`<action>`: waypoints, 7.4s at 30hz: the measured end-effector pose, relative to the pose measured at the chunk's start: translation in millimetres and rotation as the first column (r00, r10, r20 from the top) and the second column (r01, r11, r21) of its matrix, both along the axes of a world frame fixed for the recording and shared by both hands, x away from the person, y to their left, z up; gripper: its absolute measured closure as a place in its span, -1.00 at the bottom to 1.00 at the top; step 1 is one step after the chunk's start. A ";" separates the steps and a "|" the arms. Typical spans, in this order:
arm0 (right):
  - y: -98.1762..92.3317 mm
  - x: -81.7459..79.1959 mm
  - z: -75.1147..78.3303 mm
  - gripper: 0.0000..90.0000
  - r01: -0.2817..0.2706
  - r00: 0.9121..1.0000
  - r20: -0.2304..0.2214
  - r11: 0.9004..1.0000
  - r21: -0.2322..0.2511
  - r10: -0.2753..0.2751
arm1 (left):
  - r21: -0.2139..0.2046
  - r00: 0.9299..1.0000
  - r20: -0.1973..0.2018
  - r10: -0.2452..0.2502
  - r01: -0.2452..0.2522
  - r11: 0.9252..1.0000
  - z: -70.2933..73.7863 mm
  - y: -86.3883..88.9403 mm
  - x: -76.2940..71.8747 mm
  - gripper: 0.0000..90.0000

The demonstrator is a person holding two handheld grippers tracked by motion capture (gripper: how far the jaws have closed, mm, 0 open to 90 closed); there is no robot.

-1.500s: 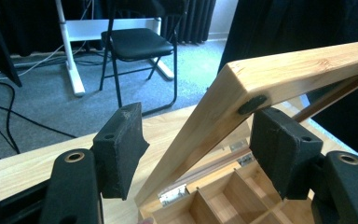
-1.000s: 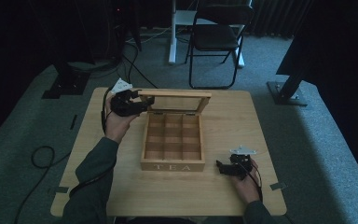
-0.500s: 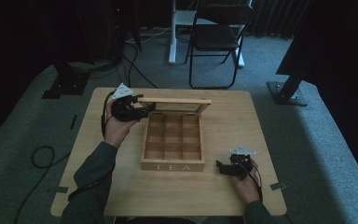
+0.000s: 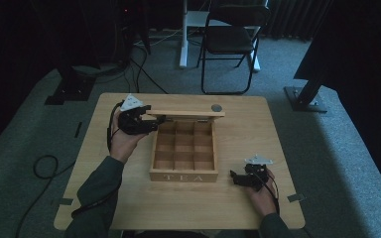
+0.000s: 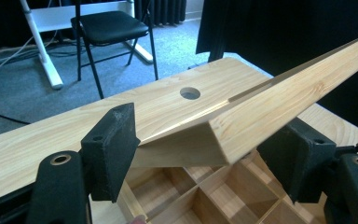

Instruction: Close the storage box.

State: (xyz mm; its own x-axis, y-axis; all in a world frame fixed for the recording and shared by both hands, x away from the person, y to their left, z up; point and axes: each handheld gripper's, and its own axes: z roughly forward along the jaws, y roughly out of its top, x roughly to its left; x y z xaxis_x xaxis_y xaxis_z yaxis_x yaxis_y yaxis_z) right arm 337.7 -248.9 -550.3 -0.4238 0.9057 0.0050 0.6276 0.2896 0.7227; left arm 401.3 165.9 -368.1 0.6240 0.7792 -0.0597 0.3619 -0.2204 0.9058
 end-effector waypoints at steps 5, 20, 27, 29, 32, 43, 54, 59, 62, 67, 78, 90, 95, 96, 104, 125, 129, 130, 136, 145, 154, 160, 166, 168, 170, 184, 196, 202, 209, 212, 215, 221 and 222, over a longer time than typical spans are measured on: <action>0.0 0.0 0.0 -0.73 0.000 1.000 0.000 1.000 0.000 0.000 | -0.002 1.000 -0.008 0.017 -0.017 1.000 -1.0 -0.5 -4.0 -0.38; 0.0 0.0 0.0 -0.73 -0.001 1.000 0.000 1.000 0.000 0.001 | -0.027 0.999 -0.022 0.026 -0.026 0.999 -4.0 1.3 -11.4 -0.37; 0.0 0.0 0.0 -0.73 0.000 1.000 0.000 1.000 0.001 0.000 | -0.036 0.999 -0.031 0.026 -0.027 0.999 -8.5 2.0 -15.8 -0.38; 0.0 0.0 0.0 -0.73 0.000 1.000 0.000 1.000 0.000 0.000 | -0.034 0.999 -0.031 0.026 -0.027 0.999 -8.7 2.0 -16.2 -0.38; 0.0 0.0 0.0 -0.73 0.000 1.000 0.000 1.000 0.001 0.000 | -0.029 0.999 -0.029 0.032 -0.032 0.999 -9.5 1.0 -18.7 -0.38; 0.0 0.0 0.0 -0.73 -0.001 1.000 0.000 1.000 0.000 0.001 | -0.025 0.999 -0.027 0.043 -0.044 0.999 -16.6 -0.1 -27.7 -0.38; 0.0 0.0 -0.1 -0.73 0.000 1.000 0.001 1.000 0.001 0.000 | -0.025 0.998 -0.030 0.053 -0.053 0.998 -21.7 -0.8 -33.7 -0.38; 0.0 0.1 -0.1 -0.73 -0.001 1.000 0.002 1.000 0.000 0.001 | -0.033 0.998 -0.038 0.050 -0.051 0.998 -24.7 0.1 -35.5 -0.38; 0.0 0.0 -0.1 -0.73 -0.001 1.000 0.001 1.000 0.000 0.001 | -0.030 0.998 -0.044 0.049 -0.050 0.998 -26.0 0.1 -37.2 -0.38; -0.1 0.0 0.0 -0.73 -0.001 1.000 0.000 1.000 0.000 0.001 | -0.038 0.998 -0.043 0.053 -0.055 0.998 -27.2 0.2 -37.9 -0.38; -0.1 0.1 0.0 -0.73 -0.001 1.000 0.001 1.000 -0.001 0.001 | -0.035 0.997 -0.050 0.054 -0.056 0.998 -33.6 0.2 -43.9 -0.39; 0.0 0.0 0.0 -0.73 -0.001 1.000 0.000 1.000 0.000 0.001 | -0.042 0.997 -0.064 0.047 -0.049 0.998 -43.7 1.9 -51.4 -0.39; 0.0 0.0 0.0 -0.73 -0.001 1.000 0.001 1.000 0.000 0.001 | -0.043 0.997 -0.066 0.045 -0.048 0.998 -49.8 2.5 -55.0 -0.39; 0.1 -0.1 0.0 -0.73 0.000 1.000 0.000 1.000 0.001 0.000 | -0.046 0.996 -0.077 0.040 -0.043 0.998 -53.6 3.5 -56.5 -0.39; 0.0 0.0 0.0 -0.73 -0.001 1.000 0.001 1.000 0.000 0.001 | -0.058 0.997 -0.066 0.034 -0.038 0.998 -57.6 4.9 -63.0 -0.37; -0.1 0.0 0.0 -0.73 -0.002 1.000 0.000 1.000 -0.001 0.002 | -0.070 0.997 -0.060 0.043 -0.047 0.996 -67.7 7.1 -75.1 -0.37; 0.0 0.0 0.0 -0.73 0.000 1.000 0.000 1.000 0.000 0.000 | -0.060 0.998 -0.051 0.041 -0.045 0.997 -71.8 7.2 -77.6 -0.37; 0.0 0.0 0.0 -0.73 0.000 1.000 0.000 1.000 0.001 0.000 | -0.058 0.998 -0.053 0.038 -0.042 0.997 -73.1 7.4 -78.2 -0.37; -0.1 0.0 0.0 -0.73 -0.001 1.000 0.000 1.000 0.000 0.001 | -0.059 0.997 -0.065 0.038 -0.042 0.997 -80.1 8.5 -82.0 -0.37; 0.0 -0.1 0.0 -0.73 0.000 1.000 -0.001 1.000 0.001 0.000 | -0.036 0.996 -0.069 0.050 -0.053 0.998 -88.9 7.2 -87.5 -0.37; 0.0 -0.1 0.0 -0.73 0.000 1.000 -0.001 1.000 0.000 0.000 | -0.011 0.996 -0.071 0.061 -0.062 0.998 -101.0 7.7 -96.5 -0.37; 0.0 -0.1 0.0 -0.73 -0.001 1.000 -0.001 1.000 0.000 0.001 | -0.003 0.995 -0.074 0.067 -0.067 0.998 -105.5 7.6 -99.4 -0.37; 0.0 -0.1 0.0 -0.73 -0.001 1.000 -0.001 1.000 0.001 0.001 | 0.014 0.994 -0.092 0.060 -0.059 0.998 -110.8 7.3 -101.9 -0.37; 0.0 0.0 -0.1 -0.73 -0.001 1.000 0.000 1.000 0.001 0.001 | 0.019 0.994 -0.096 0.057 -0.056 0.998 -112.4 7.0 -103.0 -0.35; 0.0 0.0 -0.1 -0.73 -0.001 1.000 0.000 1.000 0.001 0.001 | 0.025 0.994 -0.097 0.053 -0.051 0.998 -113.2 7.0 -104.1 -0.32; 0.0 -0.1 0.0 -0.73 -0.001 1.000 -0.001 1.000 0.001 0.001 | 0.051 0.993 -0.108 0.056 -0.050 0.997 -117.2 10.0 -107.4 -0.31; 0.0 -0.1 0.0 -0.73 -0.002 1.000 -0.001 1.000 0.001 0.002 | -0.006 0.993 -0.102 0.060 -0.061 0.998 -114.3 18.6 -109.7 -0.31; 0.3 0.0 0.0 -0.73 -0.005 1.000 0.000 1.000 0.000 0.005 | -0.038 0.987 -0.133 0.095 -0.101 0.994 -117.1 30.8 -106.3 -0.31; 0.3 0.0 0.0 -0.73 -0.005 1.000 -0.001 1.000 0.000 0.005 | -0.031 0.987 -0.115 0.110 -0.114 0.993 -116.3 32.0 -106.5 -0.31; 0.3 0.0 0.0 -0.73 -0.005 1.000 -0.001 1.000 0.000 0.005 | -0.022 0.987 -0.099 0.128 -0.131 0.991 -116.4 33.1 -106.4 -0.31; 0.3 0.0 0.0 -0.73 -0.005 1.000 -0.001 1.000 0.000 0.005 | -0.017 0.985 -0.105 0.137 -0.140 0.990 -118.3 33.6 -105.3 -0.31; 0.2 0.1 0.0 -0.73 -0.005 1.000 0.000 1.000 0.001 0.005 | -0.002 0.986 -0.101 0.134 -0.135 0.991 -120.3 30.5 -103.2 -0.32; 0.2 0.1 0.0 -0.73 -0.005 1.000 0.000 1.000 0.001 0.005 | -0.006 0.986 -0.102 0.133 -0.135 0.991 -120.7 30.4 -102.6 -0.32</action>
